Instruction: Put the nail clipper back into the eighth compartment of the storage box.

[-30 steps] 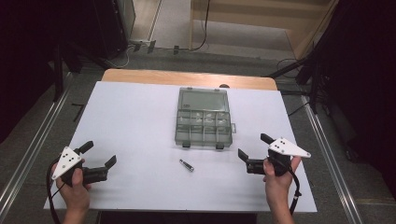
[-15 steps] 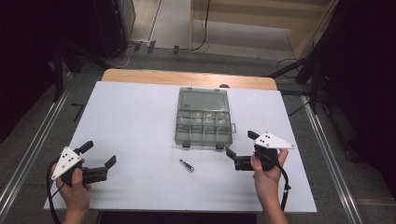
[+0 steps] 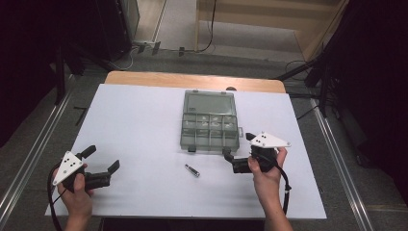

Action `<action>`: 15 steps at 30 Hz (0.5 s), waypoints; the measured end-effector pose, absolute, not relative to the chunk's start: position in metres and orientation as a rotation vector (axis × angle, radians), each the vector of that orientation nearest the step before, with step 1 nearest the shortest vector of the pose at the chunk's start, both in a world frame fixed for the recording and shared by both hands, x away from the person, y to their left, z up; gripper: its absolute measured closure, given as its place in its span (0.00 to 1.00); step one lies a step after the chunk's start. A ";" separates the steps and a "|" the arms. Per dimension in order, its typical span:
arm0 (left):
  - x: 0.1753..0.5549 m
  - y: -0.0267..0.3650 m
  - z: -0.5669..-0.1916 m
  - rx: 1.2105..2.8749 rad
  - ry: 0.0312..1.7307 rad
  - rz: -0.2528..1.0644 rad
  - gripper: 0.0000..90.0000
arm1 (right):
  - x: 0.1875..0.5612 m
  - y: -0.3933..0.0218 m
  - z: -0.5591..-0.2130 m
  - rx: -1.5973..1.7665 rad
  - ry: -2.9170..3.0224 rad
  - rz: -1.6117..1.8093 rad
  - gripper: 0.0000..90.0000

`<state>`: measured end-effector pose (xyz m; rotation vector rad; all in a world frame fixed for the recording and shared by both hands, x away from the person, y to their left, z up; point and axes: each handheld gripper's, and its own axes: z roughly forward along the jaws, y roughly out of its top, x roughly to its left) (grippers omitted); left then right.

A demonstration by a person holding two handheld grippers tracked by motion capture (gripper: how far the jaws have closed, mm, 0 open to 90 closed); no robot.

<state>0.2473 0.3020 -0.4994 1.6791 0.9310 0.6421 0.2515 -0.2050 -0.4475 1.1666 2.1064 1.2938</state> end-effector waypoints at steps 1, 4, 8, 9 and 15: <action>0.247 0.302 -0.499 1.678 0.932 0.642 0.00 | 0.252 -0.204 -0.448 1.164 2.113 1.292 0.00; 0.247 0.302 -0.499 1.679 0.930 0.641 0.00 | 0.254 -0.199 -0.448 1.164 2.132 1.282 0.00; 0.247 0.302 -0.499 1.678 0.931 0.640 0.00 | 0.258 -0.192 -0.449 1.157 2.164 1.266 0.00; 0.247 0.302 -0.499 1.678 0.931 0.640 0.00 | 0.259 -0.190 -0.449 1.156 2.172 1.258 0.00; 0.247 0.302 -0.499 1.678 0.930 0.640 0.00 | 0.263 -0.181 -0.450 1.153 2.214 1.232 0.00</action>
